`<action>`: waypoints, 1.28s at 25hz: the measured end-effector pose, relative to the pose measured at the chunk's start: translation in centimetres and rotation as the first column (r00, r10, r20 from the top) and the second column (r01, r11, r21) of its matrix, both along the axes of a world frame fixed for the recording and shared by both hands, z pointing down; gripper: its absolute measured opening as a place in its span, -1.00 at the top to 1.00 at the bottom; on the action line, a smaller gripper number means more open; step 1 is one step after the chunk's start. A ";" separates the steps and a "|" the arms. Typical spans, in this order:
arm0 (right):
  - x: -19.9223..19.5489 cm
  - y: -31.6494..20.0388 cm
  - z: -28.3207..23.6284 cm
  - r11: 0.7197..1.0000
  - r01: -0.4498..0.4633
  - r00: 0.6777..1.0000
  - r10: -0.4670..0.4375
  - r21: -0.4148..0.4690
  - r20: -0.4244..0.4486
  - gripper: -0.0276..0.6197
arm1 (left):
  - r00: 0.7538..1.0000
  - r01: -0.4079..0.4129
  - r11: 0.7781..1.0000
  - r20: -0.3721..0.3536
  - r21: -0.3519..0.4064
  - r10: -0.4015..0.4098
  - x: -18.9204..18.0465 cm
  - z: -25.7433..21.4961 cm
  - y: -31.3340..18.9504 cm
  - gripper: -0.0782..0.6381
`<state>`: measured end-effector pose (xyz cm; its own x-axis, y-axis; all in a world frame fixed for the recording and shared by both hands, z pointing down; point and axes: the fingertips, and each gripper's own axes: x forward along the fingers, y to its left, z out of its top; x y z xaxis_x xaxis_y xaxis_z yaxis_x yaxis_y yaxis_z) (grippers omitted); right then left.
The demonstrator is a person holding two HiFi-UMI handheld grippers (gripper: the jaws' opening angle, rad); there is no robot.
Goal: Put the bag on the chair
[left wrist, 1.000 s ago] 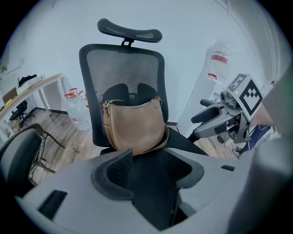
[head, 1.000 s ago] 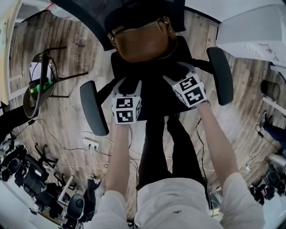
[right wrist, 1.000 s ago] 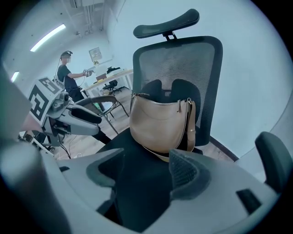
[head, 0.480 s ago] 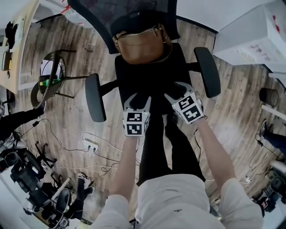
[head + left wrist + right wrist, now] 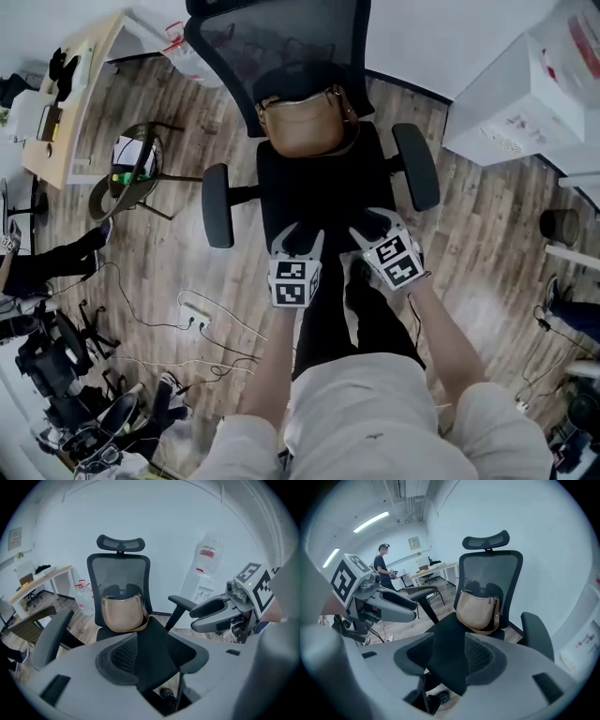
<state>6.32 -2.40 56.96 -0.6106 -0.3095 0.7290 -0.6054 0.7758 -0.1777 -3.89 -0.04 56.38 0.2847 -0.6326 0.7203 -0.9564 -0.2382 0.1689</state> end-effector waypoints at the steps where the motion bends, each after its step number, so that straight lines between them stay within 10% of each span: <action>1: 0.1 0.3 -0.9 1.000 0.000 1.000 0.000 0.014 0.005 0.27 | 1.000 0.003 1.000 0.001 0.011 -0.003 0.2 -0.9 0.3 0.22; 32: -1.5 6.8 -20.5 0.957 0.004 0.979 -0.063 0.290 0.194 0.54 | 0.999 0.005 0.961 -0.037 0.277 0.005 1.4 -18.8 7.0 0.41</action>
